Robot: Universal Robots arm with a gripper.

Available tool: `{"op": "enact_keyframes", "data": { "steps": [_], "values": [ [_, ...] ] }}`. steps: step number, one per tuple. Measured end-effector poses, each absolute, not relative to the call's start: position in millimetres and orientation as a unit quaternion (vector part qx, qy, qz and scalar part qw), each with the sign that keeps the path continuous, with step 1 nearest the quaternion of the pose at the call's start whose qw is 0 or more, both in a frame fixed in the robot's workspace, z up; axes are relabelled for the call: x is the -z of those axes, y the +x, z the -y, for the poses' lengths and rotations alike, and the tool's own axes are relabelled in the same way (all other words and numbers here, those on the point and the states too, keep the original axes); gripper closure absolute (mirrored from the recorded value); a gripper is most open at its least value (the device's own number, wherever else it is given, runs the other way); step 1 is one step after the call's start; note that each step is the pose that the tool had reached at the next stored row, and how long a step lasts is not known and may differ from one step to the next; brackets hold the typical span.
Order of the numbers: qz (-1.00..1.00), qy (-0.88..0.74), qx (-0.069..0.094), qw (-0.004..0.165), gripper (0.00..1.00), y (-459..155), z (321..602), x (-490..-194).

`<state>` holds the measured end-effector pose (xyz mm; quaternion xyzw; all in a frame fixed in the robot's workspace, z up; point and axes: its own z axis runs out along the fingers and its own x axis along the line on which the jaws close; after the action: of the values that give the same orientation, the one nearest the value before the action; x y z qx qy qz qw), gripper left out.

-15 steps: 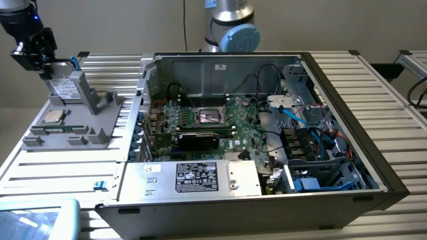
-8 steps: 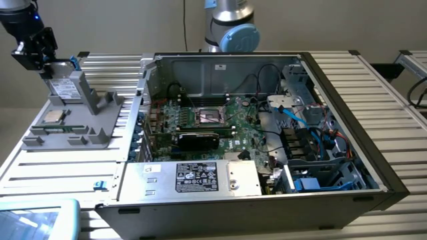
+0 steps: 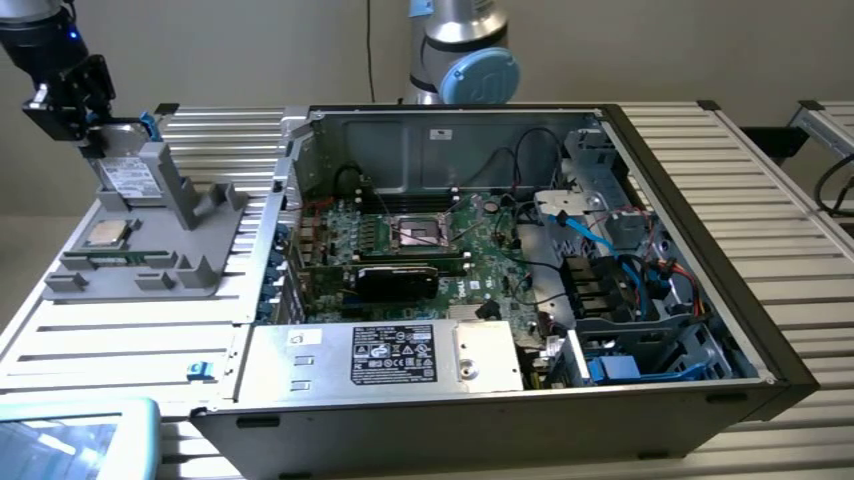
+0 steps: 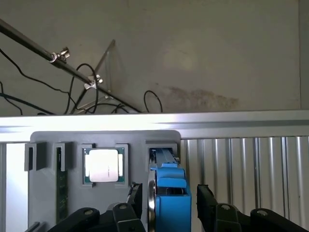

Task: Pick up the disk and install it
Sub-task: 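Pick up the disk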

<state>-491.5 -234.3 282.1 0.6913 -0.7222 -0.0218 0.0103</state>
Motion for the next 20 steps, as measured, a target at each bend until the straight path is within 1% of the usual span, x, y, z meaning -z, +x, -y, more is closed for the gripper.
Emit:
{"op": "enact_keyframes", "data": {
  "steps": [19,20],
  "values": [
    [0.727,0.686,0.022,0.010,0.43,-490.3,234.4,-280.4],
    [0.727,0.686,0.022,0.010,0.45,-490.3,234.4,-280.3]
  ]
}}
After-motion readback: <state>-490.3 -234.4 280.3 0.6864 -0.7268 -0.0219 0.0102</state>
